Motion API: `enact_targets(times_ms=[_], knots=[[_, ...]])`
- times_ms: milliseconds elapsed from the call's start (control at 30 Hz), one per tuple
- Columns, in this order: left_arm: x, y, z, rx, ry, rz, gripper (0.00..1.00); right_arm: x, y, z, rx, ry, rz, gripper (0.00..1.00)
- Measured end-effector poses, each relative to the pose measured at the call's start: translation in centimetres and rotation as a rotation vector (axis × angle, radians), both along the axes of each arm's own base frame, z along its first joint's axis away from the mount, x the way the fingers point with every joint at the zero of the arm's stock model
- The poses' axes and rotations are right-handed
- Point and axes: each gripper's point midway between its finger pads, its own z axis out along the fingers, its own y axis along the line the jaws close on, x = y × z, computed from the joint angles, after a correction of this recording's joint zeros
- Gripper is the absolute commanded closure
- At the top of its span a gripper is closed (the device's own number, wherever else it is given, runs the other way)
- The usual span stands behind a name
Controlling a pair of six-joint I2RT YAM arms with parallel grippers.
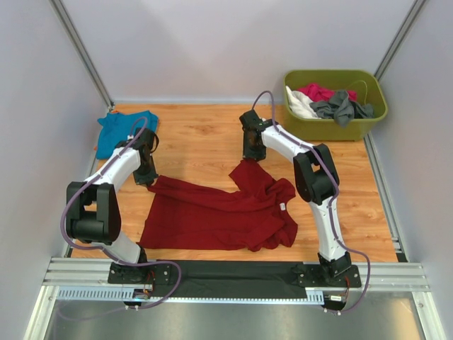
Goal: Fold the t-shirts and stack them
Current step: Flatten the tshirt out
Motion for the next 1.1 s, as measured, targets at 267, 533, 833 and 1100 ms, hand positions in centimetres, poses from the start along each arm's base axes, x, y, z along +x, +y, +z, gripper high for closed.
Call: enact_targets(times_ms=[267,533,833,1100], knots=[[0.0,0.0,-0.1,0.001,0.003,0.001,1.0,0.1,-0.3,-0.1,-0.012,-0.004,-0.002,1.0],[1.8,0.2,0.9,-0.017,-0.03,0.005,1.0,0.9,-1.3,1.5,-0.046,-0.045,-0.002,1.0],[11.3,0.8,10.7,-0.03,-0.362,-0.006,1.0,7.1,-6.5,18.1,-0.012,-0.418,-0.098,1.0],[15.9,0.8,22.0,-0.012,-0.656,-0.048,1.0,4.9,-10.0,33.9,0.018,-0.773,-0.117,1.0]])
